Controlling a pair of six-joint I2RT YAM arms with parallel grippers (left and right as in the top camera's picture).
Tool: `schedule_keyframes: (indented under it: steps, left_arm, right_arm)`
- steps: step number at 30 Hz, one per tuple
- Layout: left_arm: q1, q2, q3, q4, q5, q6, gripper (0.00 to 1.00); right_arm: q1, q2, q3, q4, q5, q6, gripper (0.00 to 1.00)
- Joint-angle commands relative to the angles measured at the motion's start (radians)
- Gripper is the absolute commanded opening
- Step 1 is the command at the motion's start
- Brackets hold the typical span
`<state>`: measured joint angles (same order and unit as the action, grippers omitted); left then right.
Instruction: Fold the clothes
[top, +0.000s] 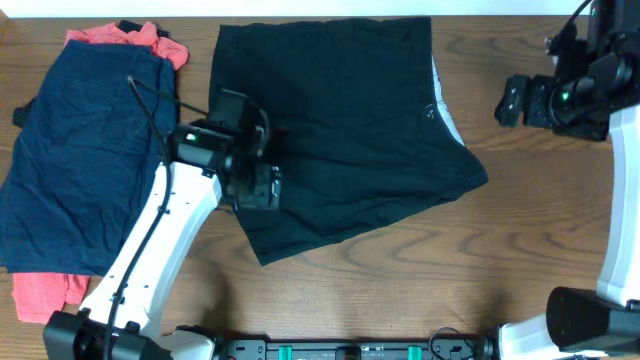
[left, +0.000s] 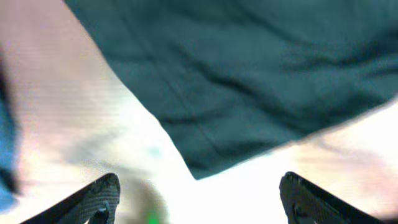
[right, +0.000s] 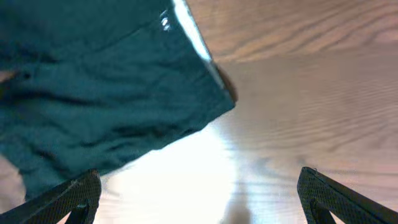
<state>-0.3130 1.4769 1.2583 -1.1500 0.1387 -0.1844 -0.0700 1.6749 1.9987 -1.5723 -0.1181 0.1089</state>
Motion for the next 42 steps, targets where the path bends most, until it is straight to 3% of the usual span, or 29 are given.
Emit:
schedule_keyframes:
  steps: [1, 3, 7, 13, 20, 27, 32, 35, 42]
  left_arm:
    - [-0.066, 0.006, -0.061, -0.021, 0.086, -0.087, 0.84]
    - [-0.111, 0.006, -0.111, -0.016, 0.086, -0.155, 0.84]
    - [-0.190, 0.006, -0.242, 0.048, 0.086, -0.429, 0.84]
    - [-0.233, 0.006, -0.418, 0.237, 0.084, -0.666, 0.76]
    - [-0.231, 0.006, -0.456, 0.315, -0.055, -0.803, 0.68]
    - [-0.230, 0.006, -0.456, 0.361, -0.136, -0.896, 0.66]
    - [-0.231, 0.006, -0.456, 0.369, -0.148, -0.887, 0.66]
    - [-0.231, 0.006, -0.456, 0.383, -0.147, -0.803, 0.61]
    - [-0.231, 0.006, -0.456, 0.451, -0.100, -0.319, 0.62]
  right_arm:
    - [0.047, 0.014, -0.062, -0.015, -0.027, 0.054, 0.99]
    - [0.066, 0.014, -0.117, -0.010, -0.007, 0.090, 0.99]
    - [0.090, 0.014, -0.295, 0.059, 0.028, 0.179, 0.99]
    - [0.076, 0.014, -0.587, 0.322, 0.028, 0.337, 0.98]
    - [0.076, 0.014, -0.744, 0.539, 0.024, 0.392, 0.97]
    - [0.077, 0.014, -0.757, 0.586, 0.024, 0.392, 0.99]
    - [0.077, 0.014, -0.758, 0.590, 0.024, 0.391, 0.99]
    - [0.077, 0.014, -0.757, 0.594, 0.024, 0.381, 0.99]
    - [0.077, 0.014, -0.758, 0.573, 0.024, 0.324, 0.99]
